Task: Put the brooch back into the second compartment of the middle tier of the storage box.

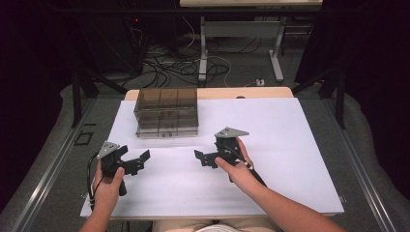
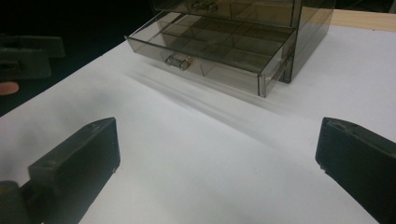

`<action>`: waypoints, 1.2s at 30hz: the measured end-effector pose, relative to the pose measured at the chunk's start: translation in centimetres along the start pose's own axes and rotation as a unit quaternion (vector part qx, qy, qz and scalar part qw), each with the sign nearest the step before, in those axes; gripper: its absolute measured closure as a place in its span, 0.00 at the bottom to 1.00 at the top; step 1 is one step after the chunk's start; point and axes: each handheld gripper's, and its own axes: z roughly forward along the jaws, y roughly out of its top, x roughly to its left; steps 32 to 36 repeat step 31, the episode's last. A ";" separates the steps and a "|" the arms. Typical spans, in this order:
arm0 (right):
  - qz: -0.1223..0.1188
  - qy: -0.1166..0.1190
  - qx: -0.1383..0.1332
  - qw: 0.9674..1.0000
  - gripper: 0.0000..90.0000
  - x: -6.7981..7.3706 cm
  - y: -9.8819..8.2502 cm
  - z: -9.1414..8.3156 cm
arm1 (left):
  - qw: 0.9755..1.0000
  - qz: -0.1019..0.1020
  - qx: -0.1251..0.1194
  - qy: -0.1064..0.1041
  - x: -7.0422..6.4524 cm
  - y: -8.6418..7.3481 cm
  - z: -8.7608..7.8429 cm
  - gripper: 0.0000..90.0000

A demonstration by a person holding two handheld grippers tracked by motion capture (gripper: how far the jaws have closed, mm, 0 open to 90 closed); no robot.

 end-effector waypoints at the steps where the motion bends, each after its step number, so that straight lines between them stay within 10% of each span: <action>1: 0.000 0.002 0.001 1.000 0.00 0.0 -0.2 -0.3 | 1.000 0.000 0.000 0.000 0.0 0.0 0.0 0.04; 12: 0.012 -0.023 -0.007 1.000 0.00 -2.0 -2.2 -3.4 | 1.000 0.001 0.000 0.001 -0.2 -0.1 0.1 0.04; 22: 0.022 -0.095 -0.012 0.995 0.00 -6.1 -4.4 -6.8 | 1.000 0.001 0.001 0.001 -0.2 -0.1 0.0 0.04; 36: 0.062 -0.138 -0.013 0.988 0.00 -8.8 -5.4 -7.9 | 1.000 0.006 0.003 0.002 -0.2 0.0 0.0 0.04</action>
